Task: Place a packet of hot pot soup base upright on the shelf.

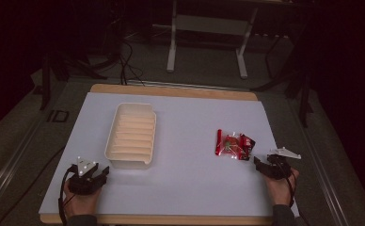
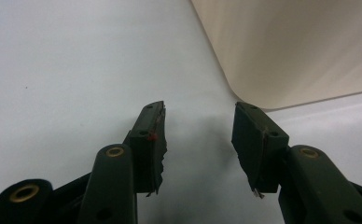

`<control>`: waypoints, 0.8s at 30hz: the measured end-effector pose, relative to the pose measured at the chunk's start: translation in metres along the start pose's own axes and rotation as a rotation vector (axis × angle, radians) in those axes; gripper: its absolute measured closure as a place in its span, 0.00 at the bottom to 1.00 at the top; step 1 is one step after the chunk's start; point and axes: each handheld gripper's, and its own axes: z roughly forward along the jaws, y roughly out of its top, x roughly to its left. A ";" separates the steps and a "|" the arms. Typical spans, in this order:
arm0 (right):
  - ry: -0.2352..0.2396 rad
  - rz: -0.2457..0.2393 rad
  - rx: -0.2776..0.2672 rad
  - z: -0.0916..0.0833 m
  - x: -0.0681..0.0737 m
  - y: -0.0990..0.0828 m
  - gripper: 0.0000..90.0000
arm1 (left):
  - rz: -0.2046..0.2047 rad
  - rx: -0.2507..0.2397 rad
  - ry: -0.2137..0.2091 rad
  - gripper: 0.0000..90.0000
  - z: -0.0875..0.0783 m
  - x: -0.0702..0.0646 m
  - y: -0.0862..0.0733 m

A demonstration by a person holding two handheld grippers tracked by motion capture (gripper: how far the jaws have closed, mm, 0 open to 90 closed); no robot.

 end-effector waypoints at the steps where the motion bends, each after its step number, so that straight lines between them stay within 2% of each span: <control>1: 0.002 -0.001 -0.003 -0.001 0.001 0.000 0.47 | -0.002 -0.005 0.001 0.59 0.000 0.000 0.000; 10: 0.027 0.005 -0.016 -0.003 0.006 0.003 0.51 | 0.015 -0.014 0.004 0.56 -0.001 -0.001 0.001; 14: 0.020 -0.024 -0.049 -0.007 0.009 0.007 0.53 | 0.019 -0.026 -0.005 0.54 -0.001 -0.001 0.001; 24: 0.036 -0.016 -0.075 -0.008 0.014 0.013 0.49 | 0.020 -0.032 0.003 0.53 -0.001 -0.002 0.001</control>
